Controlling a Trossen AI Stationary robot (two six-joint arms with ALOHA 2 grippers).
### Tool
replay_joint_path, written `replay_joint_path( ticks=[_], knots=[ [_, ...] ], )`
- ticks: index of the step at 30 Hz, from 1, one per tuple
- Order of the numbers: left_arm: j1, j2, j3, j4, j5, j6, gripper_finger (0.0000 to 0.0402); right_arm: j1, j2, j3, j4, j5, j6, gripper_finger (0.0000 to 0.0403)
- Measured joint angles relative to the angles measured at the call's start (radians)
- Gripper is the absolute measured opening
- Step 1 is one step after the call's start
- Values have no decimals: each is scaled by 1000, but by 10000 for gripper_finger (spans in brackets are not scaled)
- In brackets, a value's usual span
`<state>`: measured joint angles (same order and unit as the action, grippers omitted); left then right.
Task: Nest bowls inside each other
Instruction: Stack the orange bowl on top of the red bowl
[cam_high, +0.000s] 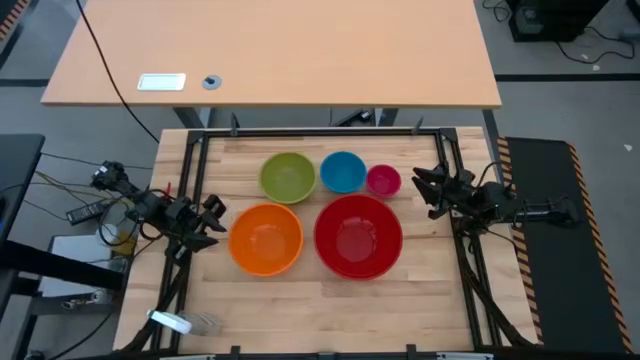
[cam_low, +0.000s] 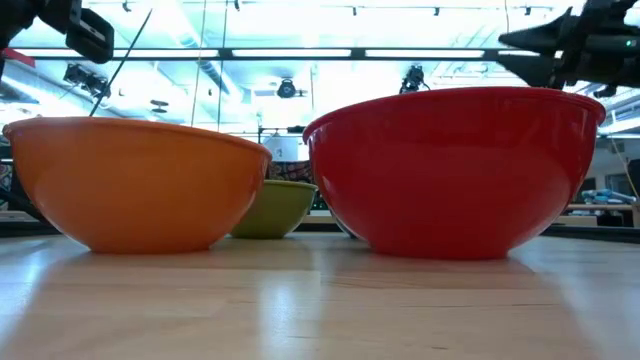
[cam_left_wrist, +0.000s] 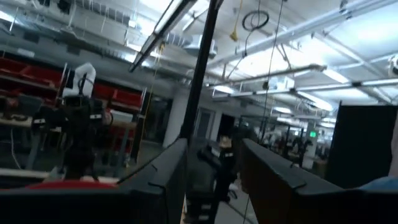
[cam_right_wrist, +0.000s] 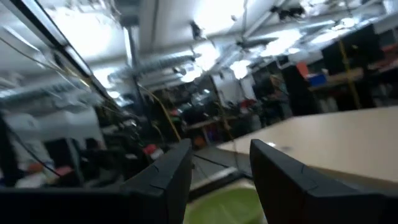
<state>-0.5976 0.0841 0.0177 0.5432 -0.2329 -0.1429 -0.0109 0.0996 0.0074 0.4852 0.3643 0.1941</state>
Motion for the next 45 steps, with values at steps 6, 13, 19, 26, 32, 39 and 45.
replay_joint_path(
  ticks=[6,13,19,26,32,39,45],
  knots=[
    [0,1,0,-1,-50,98,150,0,0,0,38,-39,46,170],
    [1,3,0,-64,-254,82,150,0,69,43,82,-56,40,170],
    [1,48,37,-146,-334,40,150,3,340,249,-23,-88,11,170],
    [0,162,241,-543,-335,-136,150,83,821,588,-76,-177,-45,170],
    [-20,299,352,-700,-297,-142,150,160,1165,953,-289,-68,-192,170],
    [-51,403,414,-778,-275,-134,150,212,1453,1295,-536,30,-243,170],
    [-50,463,542,-943,-330,-159,150,252,1660,1483,-627,28,-247,170]
  ],
)
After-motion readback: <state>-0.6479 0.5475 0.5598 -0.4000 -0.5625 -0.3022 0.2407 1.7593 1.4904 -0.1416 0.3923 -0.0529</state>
